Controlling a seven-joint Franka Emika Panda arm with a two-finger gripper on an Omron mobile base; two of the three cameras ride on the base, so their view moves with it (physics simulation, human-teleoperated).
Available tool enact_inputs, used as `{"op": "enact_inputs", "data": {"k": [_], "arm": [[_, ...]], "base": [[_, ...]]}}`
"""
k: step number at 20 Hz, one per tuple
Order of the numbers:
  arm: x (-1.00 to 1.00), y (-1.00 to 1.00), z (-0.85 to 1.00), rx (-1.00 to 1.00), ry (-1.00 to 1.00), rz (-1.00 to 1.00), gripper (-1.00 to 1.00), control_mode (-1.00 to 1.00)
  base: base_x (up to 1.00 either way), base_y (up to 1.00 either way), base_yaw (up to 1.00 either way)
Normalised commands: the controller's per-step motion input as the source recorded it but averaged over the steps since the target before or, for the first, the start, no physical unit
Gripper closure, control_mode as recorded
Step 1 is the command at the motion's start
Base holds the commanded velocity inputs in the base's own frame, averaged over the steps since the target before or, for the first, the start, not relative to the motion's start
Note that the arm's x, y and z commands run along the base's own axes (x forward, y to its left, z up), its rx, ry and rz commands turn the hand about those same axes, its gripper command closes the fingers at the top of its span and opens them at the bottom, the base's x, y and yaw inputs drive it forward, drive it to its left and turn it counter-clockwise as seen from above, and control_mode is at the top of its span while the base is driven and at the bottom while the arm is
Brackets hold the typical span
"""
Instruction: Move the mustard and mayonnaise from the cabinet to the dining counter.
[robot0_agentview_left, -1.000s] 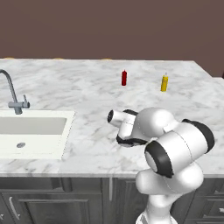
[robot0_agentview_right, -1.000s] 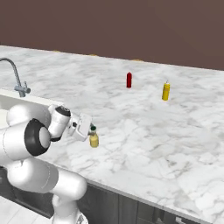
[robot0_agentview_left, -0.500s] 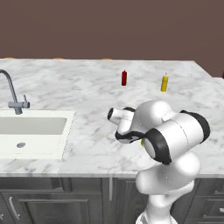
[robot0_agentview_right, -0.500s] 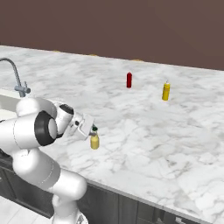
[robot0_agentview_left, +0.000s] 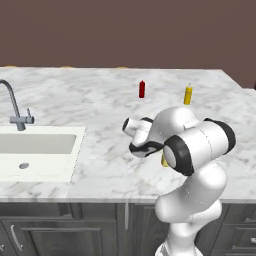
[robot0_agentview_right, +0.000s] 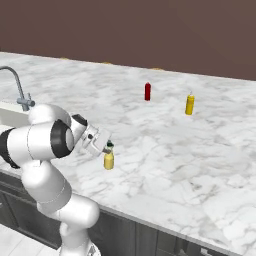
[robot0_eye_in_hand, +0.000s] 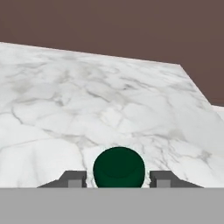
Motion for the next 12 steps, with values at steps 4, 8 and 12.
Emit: {"op": "enact_inputs", "data": {"k": [4,8,12], "arm": [[-0.3,0.0,-0.12,0.0,-0.11,-0.07,-1.0,-1.0],[-0.49,0.0,0.0,0.0,-0.21,-0.06,-1.0,-1.0],[-0.57,0.0,0.05,0.0,-0.26,-0.05,-1.0,-1.0]], "base": [[0.0,0.0,0.0],[0.0,0.0,0.0],[0.0,0.0,0.0]]}}
